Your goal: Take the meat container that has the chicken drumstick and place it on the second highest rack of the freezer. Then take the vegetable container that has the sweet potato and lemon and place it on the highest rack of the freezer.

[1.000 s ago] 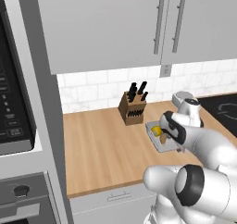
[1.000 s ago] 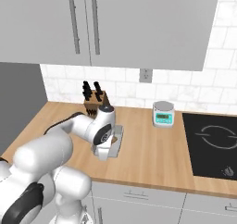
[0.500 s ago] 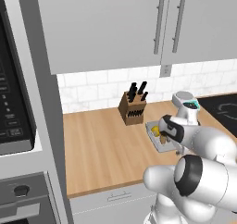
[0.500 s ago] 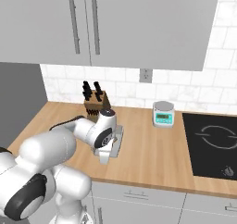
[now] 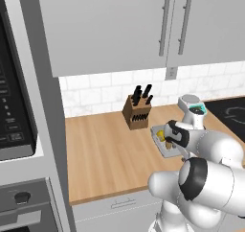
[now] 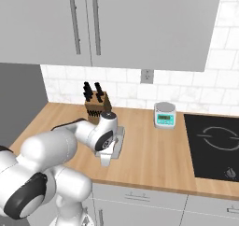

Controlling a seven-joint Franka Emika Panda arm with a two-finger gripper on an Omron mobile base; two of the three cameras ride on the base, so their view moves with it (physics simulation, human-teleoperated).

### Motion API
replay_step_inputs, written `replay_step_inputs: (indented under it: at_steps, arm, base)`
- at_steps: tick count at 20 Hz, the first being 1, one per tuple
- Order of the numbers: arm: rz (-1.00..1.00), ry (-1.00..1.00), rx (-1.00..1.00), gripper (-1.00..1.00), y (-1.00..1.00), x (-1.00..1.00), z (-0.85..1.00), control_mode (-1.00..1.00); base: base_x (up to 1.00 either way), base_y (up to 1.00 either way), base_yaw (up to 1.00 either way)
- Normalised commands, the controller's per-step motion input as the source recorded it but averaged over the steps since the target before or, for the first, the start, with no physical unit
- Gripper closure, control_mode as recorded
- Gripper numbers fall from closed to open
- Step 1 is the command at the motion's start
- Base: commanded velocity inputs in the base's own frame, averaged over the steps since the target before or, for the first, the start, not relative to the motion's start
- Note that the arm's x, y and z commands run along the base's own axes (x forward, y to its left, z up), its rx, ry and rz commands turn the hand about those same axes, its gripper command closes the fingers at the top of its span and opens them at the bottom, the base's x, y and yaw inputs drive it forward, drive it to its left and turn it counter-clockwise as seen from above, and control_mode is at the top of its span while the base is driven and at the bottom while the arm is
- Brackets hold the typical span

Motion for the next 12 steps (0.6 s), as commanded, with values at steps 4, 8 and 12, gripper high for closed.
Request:
replay_step_inputs:
  at_steps: [4,8,12]
  arm:
    - [0.00,0.00,0.00,-1.00,0.00,0.00,0.00,-1.00]
    - [0.00,0.00,0.00,-1.00,0.00,0.00,0.00,-1.00]
    - [0.00,0.00,0.00,1.00,0.00,0.00,0.00,-1.00]
  base:
    - [0.00,0.00,0.00]
    - [0.00,0.00,0.00]
    - [0.00,0.00,0.00]
